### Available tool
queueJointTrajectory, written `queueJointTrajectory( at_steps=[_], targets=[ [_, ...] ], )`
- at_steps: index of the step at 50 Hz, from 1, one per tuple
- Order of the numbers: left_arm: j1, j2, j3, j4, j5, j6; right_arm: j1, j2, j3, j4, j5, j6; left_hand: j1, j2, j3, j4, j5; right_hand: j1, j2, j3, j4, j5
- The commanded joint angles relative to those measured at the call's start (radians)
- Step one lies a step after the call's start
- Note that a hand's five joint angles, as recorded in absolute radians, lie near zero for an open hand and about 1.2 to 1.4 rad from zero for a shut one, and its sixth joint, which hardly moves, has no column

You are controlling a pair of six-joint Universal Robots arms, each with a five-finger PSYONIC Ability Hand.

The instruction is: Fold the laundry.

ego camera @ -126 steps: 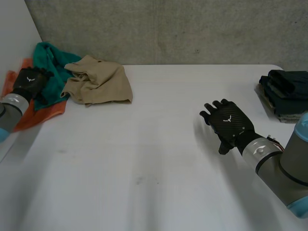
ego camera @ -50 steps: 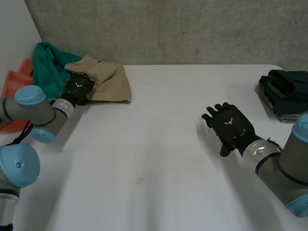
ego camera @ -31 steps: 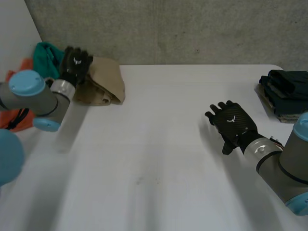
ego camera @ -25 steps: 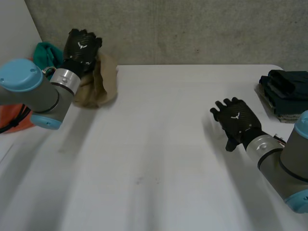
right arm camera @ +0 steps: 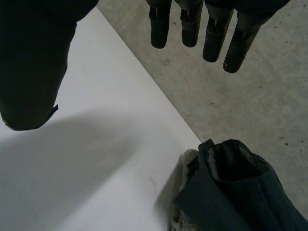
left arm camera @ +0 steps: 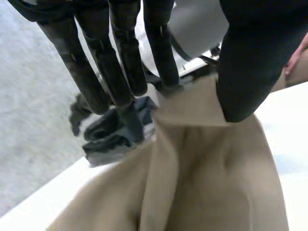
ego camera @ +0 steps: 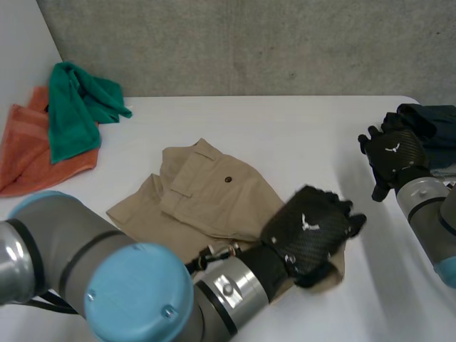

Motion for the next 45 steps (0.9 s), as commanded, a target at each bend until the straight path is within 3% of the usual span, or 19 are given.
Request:
queueJointTrajectory(
  at_steps=[1, 5, 9, 14, 18, 23, 33, 36, 40, 45],
  targets=[
    [0.089, 0.081, 0.004, -0.075, -0.038, 0.007, 0.0, 0.0, -0.004, 0.007, -0.003, -0.002, -0.352, -0.382, -0.386, -0.384, -0.38, -0.04, -0.047, -0.038, -0.065, -0.066],
    [0.28, 0.152, -0.002, -0.103, -0.118, 0.012, 0.001, 0.0, -0.006, 0.029, -0.004, -0.003, -0.393, -0.423, -0.427, -0.426, -0.421, -0.04, -0.047, -0.038, -0.065, -0.066],
    [0.4, 0.169, 0.002, -0.104, -0.149, 0.033, 0.017, -0.001, -0.012, 0.082, -0.012, -0.012, -0.391, -0.42, -0.424, -0.423, -0.418, -0.04, -0.047, -0.038, -0.065, -0.066],
    [0.517, 0.117, 0.031, -0.138, -0.138, 0.125, 0.082, -0.004, -0.047, 0.216, -0.012, -0.008, -0.385, -0.414, -0.418, -0.417, -0.412, -0.04, -0.047, -0.038, -0.065, -0.066],
    [0.59, -0.021, 0.08, -0.242, -0.051, 0.274, 0.133, -0.03, -0.049, 0.296, -0.015, 0.0, -0.37, -0.4, -0.404, -0.402, -0.398, -0.04, -0.047, -0.038, -0.065, -0.066],
    [0.616, -0.126, 0.111, -0.351, 0.067, 0.438, 0.19, -0.035, -0.035, 0.297, -0.01, 0.0, -0.338, -0.367, -0.372, -0.37, -0.365, -0.04, -0.047, -0.038, -0.065, -0.066],
    [0.6, -0.215, 0.153, -0.275, 0.077, 0.475, 0.194, -0.035, -0.01, 0.294, -0.009, 0.0, -0.235, -0.265, -0.269, -0.267, -0.263, -0.04, -0.047, -0.038, -0.065, -0.066],
    [0.589, -0.229, 0.162, -0.223, 0.077, 0.475, 0.193, -0.035, 0.0, 0.291, -0.009, 0.0, -0.036, -0.066, -0.07, -0.068, -0.064, -0.04, -0.047, -0.038, -0.065, -0.066],
    [0.578, -0.241, 0.179, -0.163, 0.077, 0.483, 0.191, -0.035, 0.014, 0.277, -0.009, 0.0, 0.639, 0.609, 0.605, 0.606, 0.611, -0.04, -0.047, -0.038, -0.065, -0.066],
    [0.572, -0.226, 0.196, -0.088, 0.04, 0.478, 0.188, -0.035, 0.019, 0.274, -0.007, 0.0, 0.672, 0.642, 0.638, 0.64, 0.644, -0.04, -0.047, -0.038, -0.065, -0.066]
  ],
)
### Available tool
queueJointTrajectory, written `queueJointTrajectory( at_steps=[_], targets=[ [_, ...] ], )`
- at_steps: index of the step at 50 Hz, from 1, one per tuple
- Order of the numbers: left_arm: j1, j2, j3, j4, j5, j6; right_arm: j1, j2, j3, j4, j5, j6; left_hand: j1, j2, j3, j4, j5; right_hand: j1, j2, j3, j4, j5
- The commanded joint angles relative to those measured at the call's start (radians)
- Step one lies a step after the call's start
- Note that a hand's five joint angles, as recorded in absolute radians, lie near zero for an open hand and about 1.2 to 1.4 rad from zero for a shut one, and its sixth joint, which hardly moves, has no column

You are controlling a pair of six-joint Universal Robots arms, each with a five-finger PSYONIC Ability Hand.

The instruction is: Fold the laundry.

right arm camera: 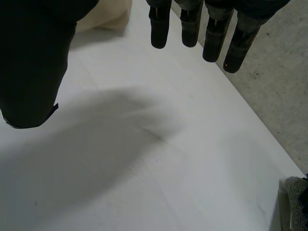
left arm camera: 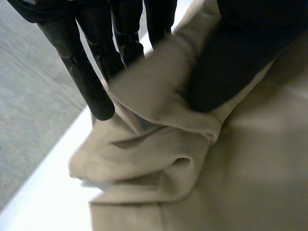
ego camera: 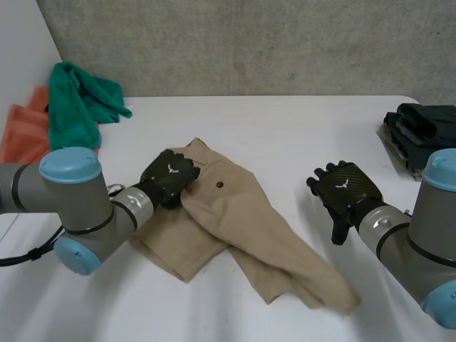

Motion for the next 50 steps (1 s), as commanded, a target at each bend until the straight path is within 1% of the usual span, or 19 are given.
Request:
queueJointTrajectory(
  at_steps=[1, 5, 8, 15, 18, 20, 22, 23, 26, 27, 30, 31, 34, 37, 38, 41, 42, 43, 50],
  targets=[
    [-0.011, 0.029, 0.028, 0.141, -0.066, -0.005, -0.005, 0.0, 0.013, -0.01, 0.001, 0.0, 0.323, 0.268, 0.274, 0.267, 0.301, -0.04, -0.047, -0.038, -0.066, -0.067],
    [0.006, 0.104, 0.057, 0.239, -0.151, -0.008, -0.006, -0.001, 0.013, -0.011, 0.0, 0.001, 0.323, 0.268, 0.274, 0.267, 0.301, -0.04, -0.047, -0.038, -0.066, -0.067],
    [0.023, 0.13, 0.106, 0.299, -0.18, -0.021, -0.008, -0.002, 0.011, -0.013, 0.001, 0.001, 0.323, 0.268, 0.274, 0.267, 0.301, -0.04, -0.047, -0.038, -0.066, -0.067],
    [0.067, 0.126, 0.299, 0.376, -0.188, -0.074, -0.011, -0.003, 0.011, -0.027, 0.006, 0.009, 0.323, 0.268, 0.274, 0.267, 0.301, -0.04, -0.047, -0.038, -0.066, -0.067],
    [0.063, 0.121, 0.401, 0.384, -0.177, -0.169, -0.012, -0.008, 0.005, -0.031, 0.021, 0.038, 0.323, 0.268, 0.274, 0.267, 0.301, -0.04, -0.047, -0.038, -0.066, -0.067],
    [0.05, 0.121, 0.454, 0.385, -0.165, -0.283, -0.012, -0.009, 0.003, -0.033, 0.03, 0.06, 0.323, 0.268, 0.274, 0.267, 0.301, -0.04, -0.047, -0.038, -0.066, -0.067],
    [0.038, 0.124, 0.479, 0.387, -0.142, -0.368, -0.012, -0.015, -0.004, -0.033, 0.044, 0.092, 0.323, 0.268, 0.274, 0.267, 0.301, -0.04, -0.047, -0.038, -0.066, -0.067],
    [0.018, 0.126, 0.488, 0.387, -0.102, -0.455, -0.014, -0.017, -0.007, -0.033, 0.049, 0.101, 0.323, 0.268, 0.274, 0.267, 0.301, -0.04, -0.047, -0.038, -0.066, -0.067],
    [-0.023, 0.123, 0.482, 0.396, -0.02, -0.579, -0.031, -0.037, -0.017, -0.045, 0.078, 0.133, 0.323, 0.268, 0.274, 0.267, 0.301, -0.04, -0.047, -0.038, -0.066, -0.067],
    [-0.051, 0.12, 0.467, 0.404, 0.031, -0.634, -0.043, -0.04, -0.02, -0.048, 0.086, 0.136, 0.323, 0.268, 0.274, 0.267, 0.301, -0.04, -0.047, -0.038, -0.066, -0.067],
    [-0.095, 0.115, 0.424, 0.414, 0.114, -0.683, -0.103, -0.048, -0.029, -0.064, 0.107, 0.141, 0.323, 0.268, 0.274, 0.267, 0.301, -0.04, -0.047, -0.038, -0.066, -0.067],
    [-0.121, 0.106, 0.391, 0.414, 0.167, -0.692, -0.12, -0.049, -0.03, -0.065, 0.11, 0.141, 0.323, 0.268, 0.274, 0.267, 0.301, -0.04, -0.047, -0.038, -0.066, -0.067],
    [-0.175, 0.068, 0.326, 0.414, 0.241, -0.694, -0.163, -0.055, -0.047, -0.068, 0.11, 0.142, 0.323, 0.268, 0.274, 0.267, 0.301, -0.04, -0.047, -0.038, -0.066, -0.067],
    [-0.22, 0.032, 0.292, 0.408, 0.268, -0.694, -0.202, -0.055, -0.063, -0.068, 0.109, 0.142, 0.323, 0.268, 0.274, 0.267, 0.301, -0.04, -0.047, -0.038, -0.066, -0.067],
    [-0.247, 0.009, 0.274, 0.401, 0.269, -0.693, -0.21, -0.057, -0.067, -0.067, 0.107, 0.141, 0.137, 0.082, 0.088, 0.082, 0.115, -0.04, -0.047, -0.038, -0.066, -0.067],
    [-0.284, -0.017, 0.252, 0.39, 0.268, -0.691, -0.235, -0.055, -0.079, -0.065, 0.103, 0.136, -0.131, -0.186, -0.18, -0.187, -0.153, -0.04, -0.047, -0.038, -0.066, -0.067],
    [-0.307, -0.026, 0.245, 0.381, 0.268, -0.691, -0.238, -0.055, -0.081, -0.067, 0.102, 0.133, -0.324, -0.379, -0.373, -0.379, -0.346, -0.04, -0.047, -0.038, -0.066, -0.067],
    [-0.318, -0.026, 0.241, 0.376, 0.266, -0.691, -0.239, -0.054, -0.083, -0.067, 0.101, 0.13, -0.433, -0.488, -0.482, -0.489, -0.455, -0.04, -0.047, -0.038, -0.066, -0.067],
    [-0.35, 0.033, 0.22, 0.304, 0.255, -0.685, -0.241, -0.048, -0.098, -0.051, 0.058, 0.118, -0.801, -0.856, -0.85, -0.856, -0.823, -0.04, -0.047, -0.038, -0.066, -0.067]
  ],
)
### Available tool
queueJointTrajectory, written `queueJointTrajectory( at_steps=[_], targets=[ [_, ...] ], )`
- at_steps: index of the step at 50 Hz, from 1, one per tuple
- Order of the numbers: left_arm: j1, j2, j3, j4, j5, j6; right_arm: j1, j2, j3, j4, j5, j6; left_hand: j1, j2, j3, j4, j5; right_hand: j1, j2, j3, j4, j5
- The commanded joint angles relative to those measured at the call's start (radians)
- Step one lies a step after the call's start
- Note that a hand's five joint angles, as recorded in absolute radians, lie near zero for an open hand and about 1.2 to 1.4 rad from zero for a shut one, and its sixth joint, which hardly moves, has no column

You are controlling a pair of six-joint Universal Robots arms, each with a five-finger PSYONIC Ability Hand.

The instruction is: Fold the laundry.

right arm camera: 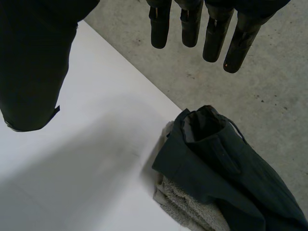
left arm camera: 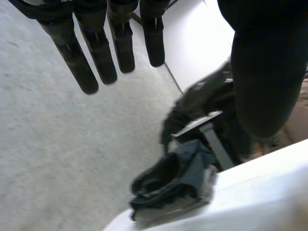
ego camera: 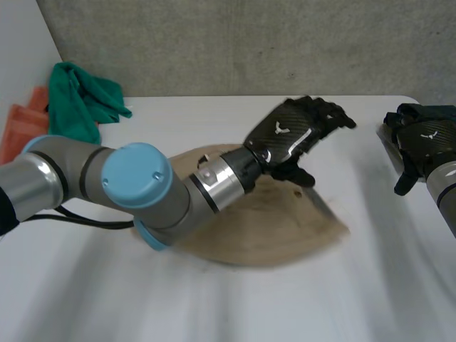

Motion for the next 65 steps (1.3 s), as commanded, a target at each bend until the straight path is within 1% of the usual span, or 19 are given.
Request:
queueJointTrajectory(
  at_steps=[1, 6, 9, 10, 12, 17, 21, 28, 31, 35, 37, 39, 44, 46, 48, 49, 51, 57, 65],
  targets=[
    [-0.033, 0.076, -0.024, -0.084, -0.026, 0.008, 0.002, 0.004, -0.014, 0.02, -0.057, -0.022, -0.16, -0.189, -0.193, -0.181, -0.176, -0.04, -0.047, -0.038, -0.065, -0.067],
    [-0.021, 0.206, -0.076, -0.156, -0.112, 0.014, 0.002, -0.02, -0.001, 0.074, -0.2, -0.128, -0.139, -0.168, -0.173, -0.161, -0.156, -0.04, -0.047, -0.038, -0.065, -0.067],
    [0.011, 0.281, -0.135, -0.22, -0.216, 0.048, 0.005, -0.092, 0.019, 0.17, -0.291, -0.22, -0.101, -0.13, -0.135, -0.123, -0.118, -0.04, -0.047, -0.038, -0.065, -0.067],
    [0.034, 0.324, -0.177, -0.274, -0.286, 0.089, 0.007, -0.106, 0.027, 0.196, -0.31, -0.238, -0.069, -0.098, -0.102, -0.091, -0.085, -0.04, -0.047, -0.038, -0.065, -0.067],
    [0.049, 0.367, -0.222, -0.328, -0.351, 0.139, 0.008, -0.129, 0.054, 0.293, -0.369, -0.304, -0.06, -0.089, -0.093, -0.081, -0.076, -0.04, -0.047, -0.038, -0.065, -0.067],
    [0.063, 0.443, -0.398, -0.509, -0.549, 0.358, 0.031, -0.121, 0.105, 0.352, -0.433, -0.34, -0.028, -0.057, -0.061, -0.049, -0.044, -0.025, -0.032, -0.022, -0.05, -0.051],
    [0.068, 0.443, -0.549, -0.575, -0.633, 0.437, 0.059, -0.056, 0.136, 0.29, -0.434, -0.352, 0.004, -0.024, -0.029, -0.017, -0.012, 0.049, 0.042, 0.052, 0.024, 0.023],
    [0.124, 0.407, -0.666, -0.55, -0.64, 0.434, 0.063, 0.063, 0.15, 0.227, -0.443, -0.349, 0.013, -0.015, -0.02, -0.008, -0.003, 0.078, 0.071, 0.081, 0.053, 0.052],
    [0.157, 0.351, -0.664, -0.515, -0.638, 0.431, 0.069, 0.095, 0.15, 0.197, -0.443, -0.349, 0.01, -0.018, -0.023, -0.011, -0.006, 0.21, 0.203, 0.213, 0.185, 0.184],
    [0.172, 0.314, -0.659, -0.439, -0.638, 0.431, 0.083, 0.133, 0.144, 0.143, -0.434, -0.349, 0.007, -0.021, -0.026, -0.014, -0.009, 0.474, 0.467, 0.477, 0.449, 0.448],
    [0.174, 0.308, -0.658, -0.397, -0.638, 0.431, 0.088, 0.147, 0.14, 0.123, -0.434, -0.346, 0.007, -0.021, -0.026, -0.014, -0.009, 0.945, 0.938, 0.948, 0.92, 0.919],
    [0.19, 0.3, -0.656, -0.354, -0.635, 0.433, 0.088, 0.15, 0.136, 0.118, -0.433, -0.34, 0.01, -0.018, -0.023, -0.011, -0.006, 1.18, 1.173, 1.183, 1.155, 1.154],
    [0.201, 0.266, -0.641, -0.294, -0.62, 0.434, 0.086, 0.142, 0.139, 0.1, -0.43, -0.308, 0.101, 0.072, 0.068, 0.08, 0.085, 1.181, 1.174, 1.184, 1.156, 1.155],
    [0.195, 0.243, -0.626, -0.277, -0.603, 0.436, 0.088, 0.139, 0.14, 0.099, -0.423, -0.294, 0.236, 0.207, 0.202, 0.214, 0.22, 1.181, 1.174, 1.184, 1.156, 1.155],
    [0.194, 0.231, -0.617, -0.276, -0.587, 0.44, 0.088, 0.124, 0.142, 0.099, -0.41, -0.266, 0.414, 0.386, 0.381, 0.393, 0.398, 1.181, 1.174, 1.184, 1.156, 1.155],
    [0.191, 0.226, -0.612, -0.274, -0.575, 0.443, 0.088, 0.113, 0.142, 0.099, -0.403, -0.256, 0.642, 0.614, 0.609, 0.621, 0.626, 1.181, 1.174, 1.184, 1.156, 1.155],
    [0.19, 0.231, -0.61, -0.273, -0.566, 0.446, 0.088, 0.08, 0.142, 0.103, -0.382, -0.227, 0.928, 0.899, 0.895, 0.907, 0.912, 1.181, 1.174, 1.184, 1.156, 1.155],
    [0.19, 0.395, -0.609, -0.283, -0.56, 0.443, 0.091, -0.003, 0.133, 0.134, -0.318, -0.214, 0.964, 0.935, 0.931, 0.943, 0.948, 1.181, 1.174, 1.184, 1.156, 1.155],
    [0.189, 0.637, -0.61, -0.394, -0.56, 0.439, 0.086, -0.169, -0.007, 0.49, -0.268, -0.222, 0.964, 0.935, 0.931, 0.943, 0.948, 1.181, 1.174, 1.184, 1.156, 1.155]
  ],
)
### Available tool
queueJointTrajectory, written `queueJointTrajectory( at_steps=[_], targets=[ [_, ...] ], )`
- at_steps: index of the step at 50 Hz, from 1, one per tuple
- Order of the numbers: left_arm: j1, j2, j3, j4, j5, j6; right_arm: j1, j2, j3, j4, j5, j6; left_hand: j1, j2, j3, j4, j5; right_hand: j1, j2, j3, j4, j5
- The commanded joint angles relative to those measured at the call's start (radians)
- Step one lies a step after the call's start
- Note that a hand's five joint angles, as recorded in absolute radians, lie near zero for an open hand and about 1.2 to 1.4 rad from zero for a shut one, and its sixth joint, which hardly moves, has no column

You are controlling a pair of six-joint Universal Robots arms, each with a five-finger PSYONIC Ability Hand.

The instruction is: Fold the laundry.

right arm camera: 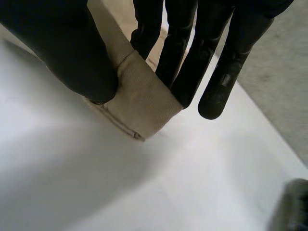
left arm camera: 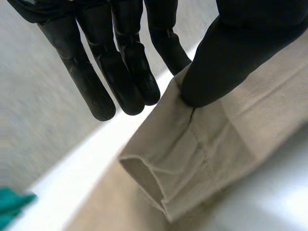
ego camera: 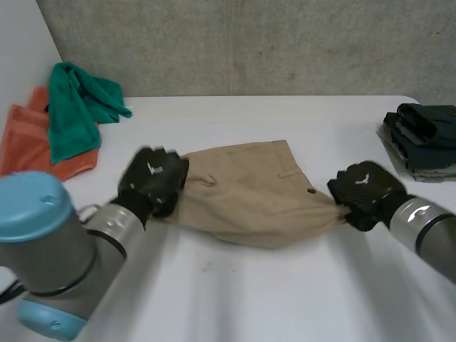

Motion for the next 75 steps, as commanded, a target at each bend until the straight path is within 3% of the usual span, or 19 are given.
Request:
queueJointTrajectory(
  at_steps=[1, 8, 11, 14, 20, 27, 31, 32, 37, 41, 47, 52, 63, 70, 75],
  targets=[
    [0.001, 0.223, 0.0, -0.126, -0.002, -0.002, 0.0, -0.128, -0.128, 0.323, 0.034, -0.011, 0.271, 0.201, 0.208, 0.199, 0.223, 0.403, 0.217, 0.214, 0.211, 0.25],
    [-0.001, 0.277, 0.041, -0.388, 0.024, 0.009, 0.003, -0.228, -0.184, 0.607, 0.031, -0.132, 0.271, 0.201, 0.208, 0.199, 0.223, 0.403, 0.217, 0.214, 0.211, 0.25],
    [0.002, 0.257, 0.055, -0.5, 0.043, 0.012, 0.003, -0.228, -0.179, 0.626, 0.029, -0.189, 0.271, 0.201, 0.208, 0.199, 0.223, 0.403, 0.217, 0.214, 0.211, 0.25],
    [0.004, 0.185, 0.083, -0.51, 0.058, 0.027, 0.014, -0.181, -0.179, 0.615, 0.039, -0.22, 0.271, 0.201, 0.208, 0.199, 0.223, 0.403, 0.217, 0.214, 0.211, 0.25],
    [0.008, -0.033, 0.253, -0.425, 0.056, 0.131, 0.125, 0.094, -0.338, 0.506, 0.143, -0.164, 0.271, 0.201, 0.208, 0.199, 0.223, 0.403, 0.217, 0.214, 0.211, 0.25],
    [0.013, -0.223, 0.636, -0.264, 0.055, 0.26, 0.199, 0.232, -0.616, 0.318, 0.272, -0.03, 0.271, 0.201, 0.208, 0.199, 0.223, 0.403, 0.217, 0.214, 0.211, 0.25],
    [0.016, -0.271, 0.836, -0.09, 0.056, 0.274, 0.209, 0.251, -0.759, 0.108, 0.293, 0.031, 0.271, 0.201, 0.208, 0.199, 0.223, 0.403, 0.217, 0.214, 0.211, 0.25],
    [0.016, -0.277, 0.866, -0.045, 0.055, 0.274, 0.209, 0.246, -0.789, -0.011, 0.298, 0.054, 0.271, 0.201, 0.208, 0.199, 0.223, 0.403, 0.217, 0.214, 0.211, 0.25],
    [0.013, -0.28, 0.971, 0.232, 0.047, 0.262, 0.212, 0.208, -0.794, -0.362, 0.344, 0.078, 0.271, 0.201, 0.208, 0.199, 0.223, 0.403, 0.217, 0.214, 0.211, 0.25],
    [0.016, -0.268, 0.962, 0.317, 0.046, 0.232, 0.23, 0.189, -0.78, -0.505, 0.367, 0.076, 0.271, 0.201, 0.208, 0.199, 0.223, 0.403, 0.217, 0.214, 0.211, 0.25],
    [0.015, -0.236, 0.824, 0.296, 0.038, 0.181, 0.241, 0.188, -0.729, -0.505, 0.362, 0.074, 0.271, 0.201, 0.208, 0.199, 0.223, 0.403, 0.217, 0.214, 0.211, 0.25],
    [0.013, -0.191, 0.587, 0.291, 0.044, 0.172, 0.239, 0.2, -0.62, -0.503, 0.359, 0.073, 0.271, 0.201, 0.208, 0.199, 0.223, 0.403, 0.217, 0.214, 0.211, 0.25],
    [-0.002, -0.231, 0.223, 0.267, 0.044, 0.176, 0.239, 0.375, -0.458, -0.261, 0.359, -0.001, 0.271, 0.201, 0.208, 0.199, 0.223, 0.403, 0.217, 0.214, 0.211, 0.25],
    [-0.028, -0.231, 0.109, 0.118, 0.044, 0.176, 0.228, 0.364, -0.356, -0.097, 0.355, -0.042, 0.271, 0.201, 0.208, 0.199, 0.223, 0.403, 0.217, 0.214, 0.211, 0.25],
    [-0.036, -0.075, 0.035, -0.122, 0.046, 0.165, 0.228, 0.262, -0.259, 0.018, 0.355, -0.065, 0.271, 0.201, 0.208, 0.199, 0.223, 0.403, 0.217, 0.214, 0.211, 0.25]
  ],
)
